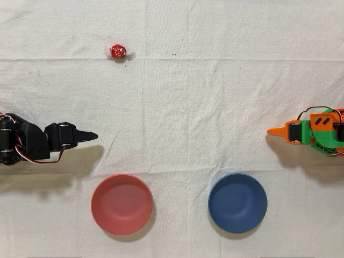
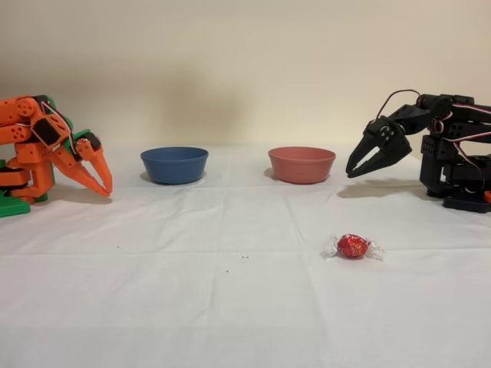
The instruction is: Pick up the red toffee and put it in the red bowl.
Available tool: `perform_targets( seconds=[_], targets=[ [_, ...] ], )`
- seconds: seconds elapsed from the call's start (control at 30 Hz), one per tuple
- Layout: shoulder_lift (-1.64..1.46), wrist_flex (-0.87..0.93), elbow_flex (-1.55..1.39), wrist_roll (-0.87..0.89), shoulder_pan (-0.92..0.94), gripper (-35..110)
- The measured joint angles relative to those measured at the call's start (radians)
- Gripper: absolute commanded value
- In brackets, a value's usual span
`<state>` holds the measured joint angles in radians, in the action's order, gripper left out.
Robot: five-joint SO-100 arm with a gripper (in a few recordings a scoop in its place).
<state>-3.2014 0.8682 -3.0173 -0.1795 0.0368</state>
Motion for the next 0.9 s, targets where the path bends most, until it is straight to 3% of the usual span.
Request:
perform_targets(
  seconds=[0.47,0.9],
  targets=[
    [0.003,0.106,0.276,-0.017,0.000,1],
    [0.449,0.272,0.759,0.048,-0.043,1]
  ],
)
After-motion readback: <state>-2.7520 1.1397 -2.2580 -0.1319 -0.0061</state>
